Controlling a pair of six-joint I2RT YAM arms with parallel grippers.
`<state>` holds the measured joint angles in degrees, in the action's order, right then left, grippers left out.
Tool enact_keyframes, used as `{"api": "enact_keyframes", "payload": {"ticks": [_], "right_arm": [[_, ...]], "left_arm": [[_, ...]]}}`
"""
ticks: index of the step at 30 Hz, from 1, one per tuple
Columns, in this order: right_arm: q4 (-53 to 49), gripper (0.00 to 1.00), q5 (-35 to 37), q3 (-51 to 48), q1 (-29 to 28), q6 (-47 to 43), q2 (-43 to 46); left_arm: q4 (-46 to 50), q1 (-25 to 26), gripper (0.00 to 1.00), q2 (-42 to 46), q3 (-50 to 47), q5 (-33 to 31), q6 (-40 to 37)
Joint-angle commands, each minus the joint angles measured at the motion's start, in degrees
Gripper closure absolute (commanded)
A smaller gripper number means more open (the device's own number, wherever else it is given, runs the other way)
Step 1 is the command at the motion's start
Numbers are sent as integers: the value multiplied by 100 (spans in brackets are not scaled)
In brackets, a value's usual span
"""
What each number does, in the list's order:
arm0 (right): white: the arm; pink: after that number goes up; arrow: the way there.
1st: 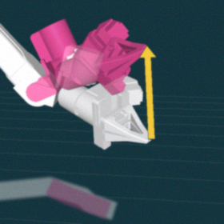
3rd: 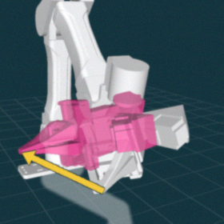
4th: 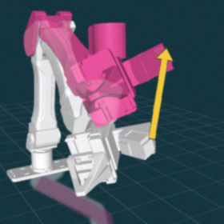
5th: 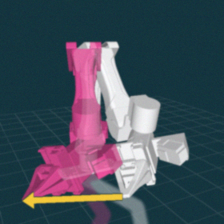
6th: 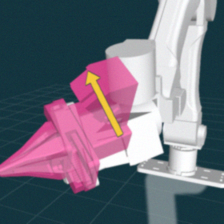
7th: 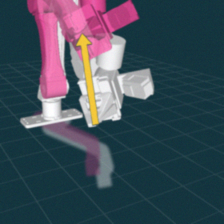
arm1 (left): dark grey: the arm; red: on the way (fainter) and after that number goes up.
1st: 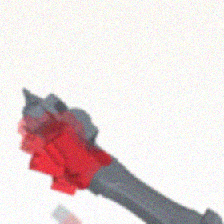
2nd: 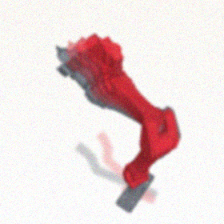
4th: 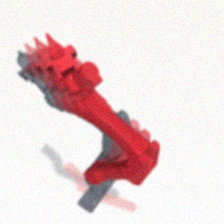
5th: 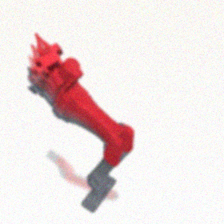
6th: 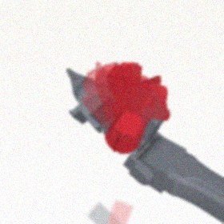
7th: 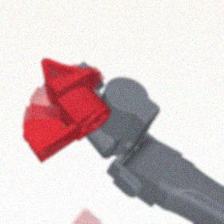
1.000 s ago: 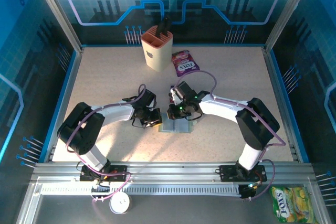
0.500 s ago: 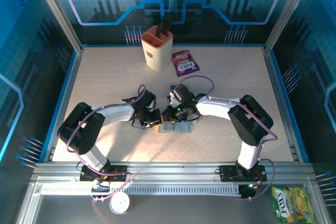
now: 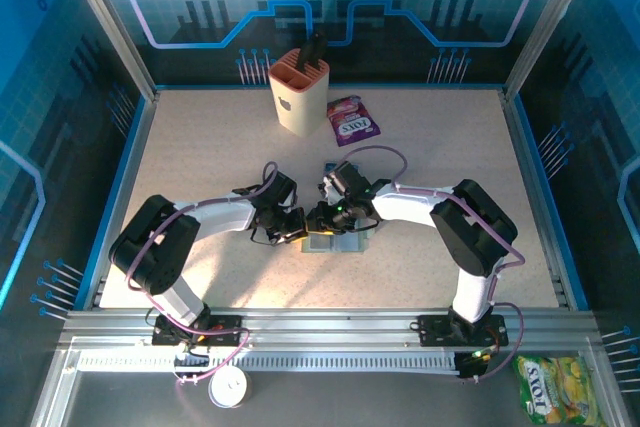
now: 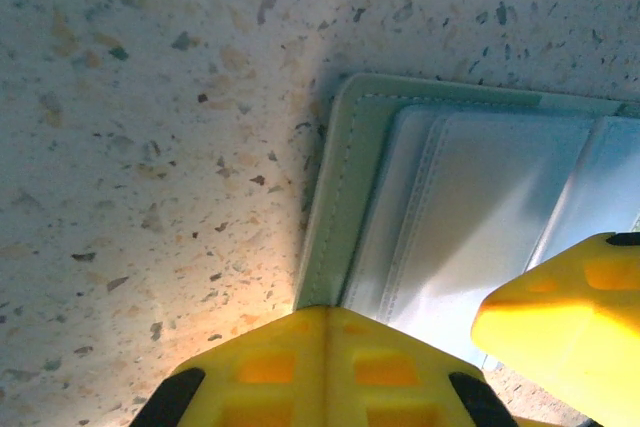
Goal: Take the credit cards out of the card holder
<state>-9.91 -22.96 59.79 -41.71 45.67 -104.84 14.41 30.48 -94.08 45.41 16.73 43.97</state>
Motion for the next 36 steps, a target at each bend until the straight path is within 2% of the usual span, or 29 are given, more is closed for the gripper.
{"api": "enact_keyframes", "payload": {"ticks": [1, 23, 32, 36], "right_arm": [[-174, 63, 34, -90, -78, 52, -157], [-600, 62, 358, -322, 178, -128, 169], [-227, 62, 103, -622, 400, -166, 323], [16, 62, -109, -715, 453, -193, 359]], "left_arm": [[132, -31, 97, 46, -145, -47, -2], [193, -27, 97, -40, -58, -29, -28], [288, -27, 97, -15, 20, -72, -59], [267, -30, 98, 255, -11, -113, 20]]}}
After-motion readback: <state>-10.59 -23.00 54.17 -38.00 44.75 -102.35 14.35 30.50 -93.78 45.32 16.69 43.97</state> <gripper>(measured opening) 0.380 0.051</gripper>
